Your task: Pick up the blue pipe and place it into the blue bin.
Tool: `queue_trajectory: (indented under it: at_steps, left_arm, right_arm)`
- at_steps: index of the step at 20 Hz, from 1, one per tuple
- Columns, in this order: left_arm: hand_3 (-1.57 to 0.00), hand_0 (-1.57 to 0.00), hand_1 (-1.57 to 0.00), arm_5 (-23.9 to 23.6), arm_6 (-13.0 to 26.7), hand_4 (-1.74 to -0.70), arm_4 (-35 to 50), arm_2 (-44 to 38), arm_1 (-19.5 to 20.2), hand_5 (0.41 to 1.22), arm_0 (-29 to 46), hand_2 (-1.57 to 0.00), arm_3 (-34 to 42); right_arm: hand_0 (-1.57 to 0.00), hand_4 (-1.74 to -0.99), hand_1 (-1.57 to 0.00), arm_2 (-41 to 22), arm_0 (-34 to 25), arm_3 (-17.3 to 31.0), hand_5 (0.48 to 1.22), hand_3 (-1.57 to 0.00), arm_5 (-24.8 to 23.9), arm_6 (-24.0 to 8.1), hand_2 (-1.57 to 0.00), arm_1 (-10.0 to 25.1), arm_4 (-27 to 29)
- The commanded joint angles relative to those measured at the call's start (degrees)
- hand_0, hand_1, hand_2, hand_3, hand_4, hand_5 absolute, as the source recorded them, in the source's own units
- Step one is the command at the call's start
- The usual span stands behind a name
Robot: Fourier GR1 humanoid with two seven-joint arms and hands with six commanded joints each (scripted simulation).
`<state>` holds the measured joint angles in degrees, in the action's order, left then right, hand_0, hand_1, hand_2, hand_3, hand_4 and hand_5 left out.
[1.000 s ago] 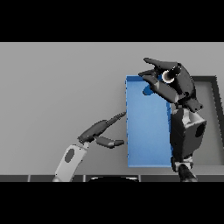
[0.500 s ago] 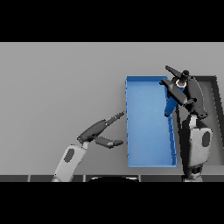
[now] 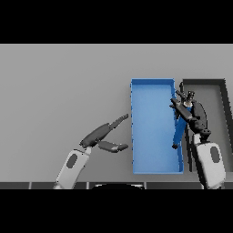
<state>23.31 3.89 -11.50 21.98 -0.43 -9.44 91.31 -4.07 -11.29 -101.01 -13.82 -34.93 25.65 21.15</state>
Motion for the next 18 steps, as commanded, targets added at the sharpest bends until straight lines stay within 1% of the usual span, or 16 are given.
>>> queue_trajectory:
  at_steps: [1, 2, 3, 4, 6, 7, 8, 9, 10, 11, 12, 13, 14, 15, 16, 18]
  left_arm:
    - [0.0, 0.0, 0.0, 0.0, -0.1, -0.92, -0.3, 0.0, 0.2, 0.476, -0.2, 0.0, -0.5]
    - [0.0, 0.0, 0.0, -0.3, 0.2, -0.92, -0.3, -0.2, -0.3, 0.478, -0.8, 0.0, -0.9]
    - [0.0, 0.0, 0.0, -0.4, -0.5, -0.92, -0.4, -0.1, -0.3, 0.48, -0.6, 0.0, -1.0]
    - [0.0, 0.0, 0.0, -0.2, -0.5, -0.92, 0.0, -0.5, 0.1, 0.481, -0.7, 0.0, -0.6]
    - [0.0, 0.0, 0.0, -0.6, -0.4, -0.92, -0.5, -0.3, -0.3, 0.486, -0.8, 0.0, -1.1]
    - [0.0, 0.0, 0.0, -0.8, -0.6, -0.92, -0.8, 0.1, -0.4, 0.489, -0.4, 0.0, -0.7]
    - [0.0, 0.0, 0.0, -0.4, -0.8, -0.92, -0.2, -0.3, 0.0, 0.491, -0.3, 0.0, -0.7]
    - [0.0, 0.0, 0.0, -0.4, -0.8, -0.92, -0.2, -0.2, 0.0, 0.493, -0.2, 0.0, -0.6]
    - [0.0, 0.0, 0.0, -0.4, -0.8, -0.92, -0.2, -0.2, 0.0, 0.493, -0.2, 0.0, -0.6]
    - [0.0, 0.0, 0.0, -0.2, -0.7, -0.92, -0.1, -0.2, -0.1, 0.493, -0.1, 0.0, -0.5]
    - [0.0, 0.0, 0.0, -0.2, -0.6, -0.92, 0.0, -0.2, -0.1, 0.493, -0.2, 0.0, -0.5]
    - [0.0, 0.0, 0.0, 0.2, -0.4, -0.93, 0.0, 0.0, 0.1, 0.494, 0.1, 0.0, -0.3]
    - [0.0, 0.0, 0.0, -0.3, -0.3, -0.93, -0.4, 0.1, 0.1, 0.494, 0.3, 0.0, -0.3]
    - [0.0, 0.0, 0.0, -0.8, 0.1, -0.92, -0.9, 0.7, -0.4, 0.494, 0.7, 0.0, -0.1]
    - [0.0, 0.0, 0.0, -0.7, -0.1, -0.93, -0.8, 0.6, -0.4, 0.494, 0.7, 0.0, 0.0]
    - [0.0, 0.0, 0.0, -0.7, 0.1, -0.93, -0.2, -0.3, -0.5, 0.495, -0.4, 0.0, -0.7]
  right_arm:
    - [-1.57, -1.497, -1.57, -1.6, 0.5, 0.5, 1.221, -1.57, -1.1, 0.0, -1.57, 0.7, 1.3]
    - [-1.57, -1.546, -1.57, -3.9, 1.5, 0.8, 1.221, -1.26, -2.8, 0.0, -1.57, 3.2, 3.4]
    - [-1.57, -1.585, -1.57, -6.5, 1.9, 1.0, 1.221, -1.01, -4.9, 0.0, -1.57, 5.1, 6.1]
    - [-1.57, -1.616, -1.57, -8.4, 1.9, 1.4, 1.221, -0.8, -7.2, 0.0, -1.57, 6.8, 8.6]
    - [-1.57, -1.661, -1.57, -12.6, 0.8, 3.3, 1.221, -0.51, -11.3, 0.0, -1.57, 9.7, 12.5]
    - [-1.57, -1.677, -1.57, -14.6, 0.4, 3.9, 1.171, -0.41, -13.3, 0.0, -1.57, 11.5, 15.9]
    - [-1.57, -1.626, -1.57, -16.6, -0.4, 3.9, 1.161, -0.45, -15.7, 0.0, -1.52, 13.6, 19.5]
    - [-1.36, -1.553, -1.28, -16.9, -0.7, 4.0, 1.154, -0.36, -15.6, 0.0, -1.23, 13.9, 19.9]
    - [-1.08, -1.469, -1.03, -16.9, -0.7, 4.0, 1.148, -0.29, -14.9, 0.0, -0.99, 13.9, 19.7]
    - [-0.87, -1.405, -0.82, -17.9, -1.1, 4.4, 1.137, -0.23, -16.1, 0.0, -0.79, 14.7, 20.9]
    - [-0.69, -1.37, -0.66, -18.5, -1.3, 4.8, 1.125, -0.19, -16.3, 0.0, -0.63, 15.1, 21.1]
    - [-0.55, -1.339, -0.52, -21.8, -3.1, 5.2, 1.108, -0.15, -17.5, 0.1, -0.5, 17.8, 22.0]
    - [-0.44, -1.307, -0.42, -24.5, -4.8, 5.8, 1.068, -0.12, -17.1, 0.1, -0.4, 20.2, 21.3]
    - [-0.35, -1.279, -0.34, -28.3, -6.9, 6.0, 1.01, -0.09, -16.4, 0.3, -0.32, 22.9, 19.4]
    - [-0.28, -1.25, -0.27, -29.8, -7.7, 6.3, 0.962, -0.08, -16.0, 0.0, -0.26, 24.0, 19.3]
    - [-0.18, -1.219, -0.17, -34.5, -10.2, 7.3, 0.87, -0.05, -14.0, 0.0, -0.16, 26.3, 20.9]
